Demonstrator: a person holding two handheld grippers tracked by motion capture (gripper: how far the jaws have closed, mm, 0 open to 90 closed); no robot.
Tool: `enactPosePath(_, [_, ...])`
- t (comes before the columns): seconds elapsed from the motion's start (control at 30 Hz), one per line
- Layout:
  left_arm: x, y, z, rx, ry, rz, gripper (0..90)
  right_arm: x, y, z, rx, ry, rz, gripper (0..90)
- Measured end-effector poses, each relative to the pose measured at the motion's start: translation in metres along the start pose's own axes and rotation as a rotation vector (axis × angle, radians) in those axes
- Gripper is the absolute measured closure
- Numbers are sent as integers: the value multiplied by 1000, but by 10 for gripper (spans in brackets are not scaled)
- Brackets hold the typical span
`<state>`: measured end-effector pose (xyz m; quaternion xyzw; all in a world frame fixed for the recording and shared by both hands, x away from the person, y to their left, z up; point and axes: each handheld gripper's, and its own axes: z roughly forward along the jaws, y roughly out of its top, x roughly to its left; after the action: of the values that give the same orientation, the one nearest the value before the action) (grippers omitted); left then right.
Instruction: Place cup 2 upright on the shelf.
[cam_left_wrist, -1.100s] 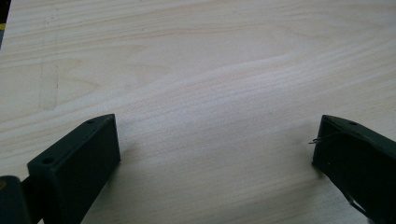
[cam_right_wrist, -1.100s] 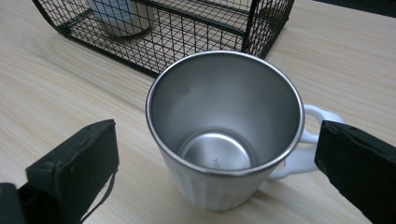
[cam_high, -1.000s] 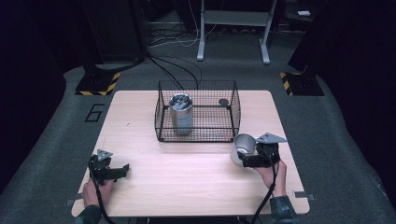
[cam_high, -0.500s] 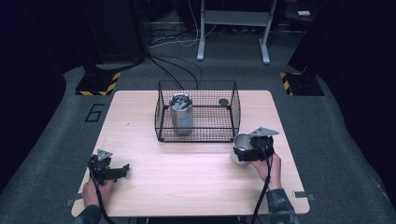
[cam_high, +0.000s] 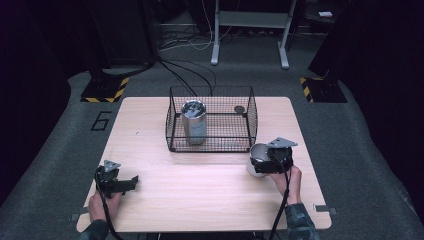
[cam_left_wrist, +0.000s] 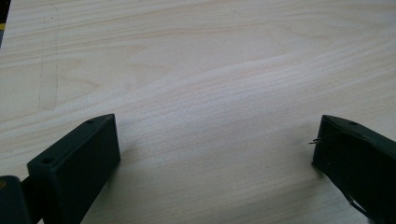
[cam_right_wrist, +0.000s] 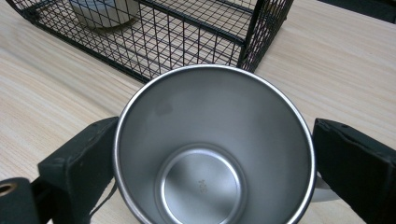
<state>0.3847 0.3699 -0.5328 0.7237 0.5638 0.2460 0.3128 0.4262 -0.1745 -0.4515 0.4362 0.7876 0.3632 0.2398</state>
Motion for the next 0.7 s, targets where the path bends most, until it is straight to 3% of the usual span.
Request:
enactPosePath(0.07, [0, 0, 0, 0, 0, 0, 4, 1, 0, -2, -24, -3, -9, 55])
enactPosePath(0.23, [0, 0, 0, 0, 0, 0, 4, 1, 0, -2, -22, -3, 6, 56])
enactPosePath(0.7, [0, 0, 0, 0, -1, -2, 4, 5, 1, -4, -26, -1, -16, 56])
